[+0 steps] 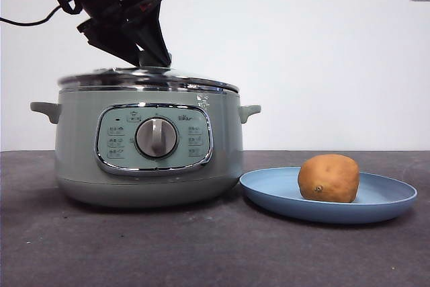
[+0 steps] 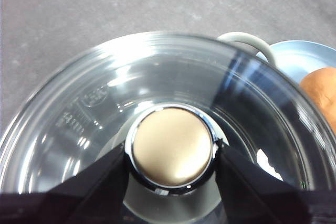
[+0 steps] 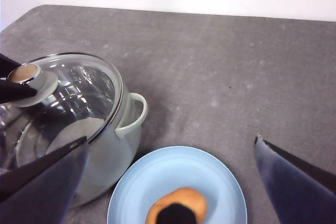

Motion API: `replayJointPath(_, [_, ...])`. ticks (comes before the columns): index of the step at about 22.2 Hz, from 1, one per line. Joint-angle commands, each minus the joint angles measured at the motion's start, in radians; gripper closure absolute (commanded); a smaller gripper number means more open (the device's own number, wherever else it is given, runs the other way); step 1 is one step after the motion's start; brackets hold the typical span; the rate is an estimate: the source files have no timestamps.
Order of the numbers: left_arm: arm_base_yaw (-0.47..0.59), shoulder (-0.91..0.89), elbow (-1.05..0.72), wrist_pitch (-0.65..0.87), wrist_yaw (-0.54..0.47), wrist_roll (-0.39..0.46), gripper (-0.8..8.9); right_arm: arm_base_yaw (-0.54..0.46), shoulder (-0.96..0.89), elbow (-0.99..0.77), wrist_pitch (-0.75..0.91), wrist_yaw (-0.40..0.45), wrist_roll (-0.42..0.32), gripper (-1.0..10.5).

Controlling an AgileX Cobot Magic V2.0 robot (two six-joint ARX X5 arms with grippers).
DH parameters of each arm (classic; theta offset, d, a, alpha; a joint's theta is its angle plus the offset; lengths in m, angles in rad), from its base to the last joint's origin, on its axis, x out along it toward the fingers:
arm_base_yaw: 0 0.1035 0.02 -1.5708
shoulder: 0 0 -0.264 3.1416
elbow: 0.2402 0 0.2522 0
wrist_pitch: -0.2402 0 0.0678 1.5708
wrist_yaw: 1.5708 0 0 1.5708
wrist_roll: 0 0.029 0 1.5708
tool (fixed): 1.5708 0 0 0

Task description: Take the potato out from the steamer,put the potato on the plate,close the lid

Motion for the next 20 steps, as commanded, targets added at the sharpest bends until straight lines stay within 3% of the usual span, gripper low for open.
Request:
replayJointPath(1, [-0.004,0.033,0.011,0.018,0.007,0.006,8.22,0.0,0.002,-0.001,-0.002,0.002,-0.003,3.5])
replayJointPath(6, [-0.014,0.04,0.011,-0.005,0.005,0.003,7.9,0.0,0.002,-0.001,-0.011,0.002,-0.003,3.5])
replayJointPath(7, [-0.014,0.04,0.011,-0.025,0.005,0.003,6.8,0.001,0.002,-0.001,-0.011,0.0,-0.003,3.5])
replayJointPath(9, [-0.014,0.04,0.011,-0.051,0.001,0.002,3.32,0.001,0.002,-0.001,-0.013,-0.003,-0.004,3.5])
replayJointPath(10, [-0.014,0.038,0.011,-0.053,0.001,0.002,2.55,0.001,0.002,-0.001,-0.015,-0.004,-0.004,3.5])
replayJointPath(16, [-0.014,-0.027,0.018,-0.059,-0.001,-0.007,2.47,0.001,0.002,-0.001,-0.063,-0.006,-0.004,3.5])
replayJointPath(20, [-0.014,-0.106,0.066,-0.19,0.001,-0.02,2.47,0.001,0.002,-0.001,-0.127,-0.087,-0.003,3.5])
